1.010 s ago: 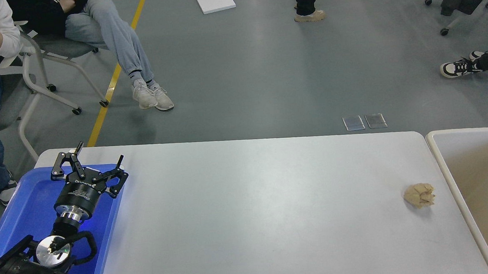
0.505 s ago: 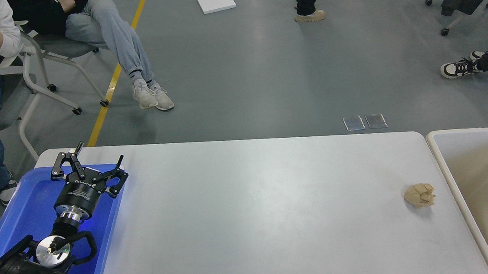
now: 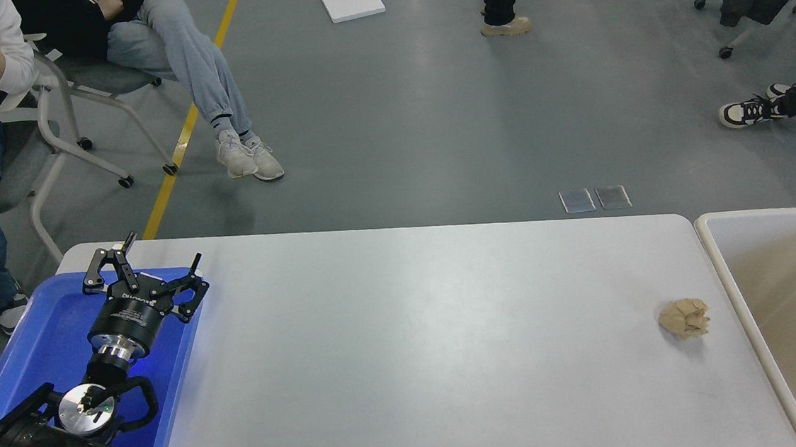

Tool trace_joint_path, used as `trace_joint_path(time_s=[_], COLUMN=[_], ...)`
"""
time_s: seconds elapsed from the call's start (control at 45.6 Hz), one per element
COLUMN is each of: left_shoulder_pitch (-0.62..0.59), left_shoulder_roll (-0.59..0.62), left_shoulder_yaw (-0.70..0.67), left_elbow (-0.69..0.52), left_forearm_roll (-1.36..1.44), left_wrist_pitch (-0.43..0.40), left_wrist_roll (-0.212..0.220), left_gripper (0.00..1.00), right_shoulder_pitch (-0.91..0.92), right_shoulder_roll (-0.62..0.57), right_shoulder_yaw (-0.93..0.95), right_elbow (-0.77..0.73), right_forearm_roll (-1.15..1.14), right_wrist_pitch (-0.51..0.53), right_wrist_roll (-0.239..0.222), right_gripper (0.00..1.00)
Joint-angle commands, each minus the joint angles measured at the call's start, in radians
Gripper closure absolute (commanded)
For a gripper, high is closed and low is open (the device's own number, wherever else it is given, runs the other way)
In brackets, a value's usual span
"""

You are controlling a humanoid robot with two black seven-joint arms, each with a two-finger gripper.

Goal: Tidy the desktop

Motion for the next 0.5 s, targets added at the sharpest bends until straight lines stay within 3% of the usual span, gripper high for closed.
trace_joint_path(time_s=[0.0, 0.263, 0.395, 0.483], left_shoulder_pitch=[0.000, 0.000, 0.000, 0.000], left_shoulder_roll=[0.000, 0.000, 0.000, -0.001], left_shoulder_yaw=[0.000, 0.000, 0.000, 0.000], left_elbow=[0.000, 0.000, 0.000, 0.000], left_forearm_roll=[0.000, 0.000, 0.000, 0.000], left_wrist_pitch=[0.000, 0.000, 0.000, 0.000], left_wrist_roll=[0.000, 0.000, 0.000, 0.000], left_gripper=[0.00, 0.00, 0.00, 0.00], right_shoulder_pitch=[0.152, 0.247, 0.334, 0.435], right_shoulder_roll=[-0.219, -0.284, -0.400, -0.457], right_shoulder_yaw=[0.032, 0.003, -0.019, -0.089], right_elbow=[0.336, 0.502, 0.741, 0.920], right_forearm_roll=[-0.008, -0.185, -0.229, -0.267], right_wrist_pitch=[0.006, 0.001, 0.007, 0.010], right_wrist_roll=[-0.003, -0.014, -0.054, -0.107], right_gripper=[0.00, 0.00, 0.00, 0.00])
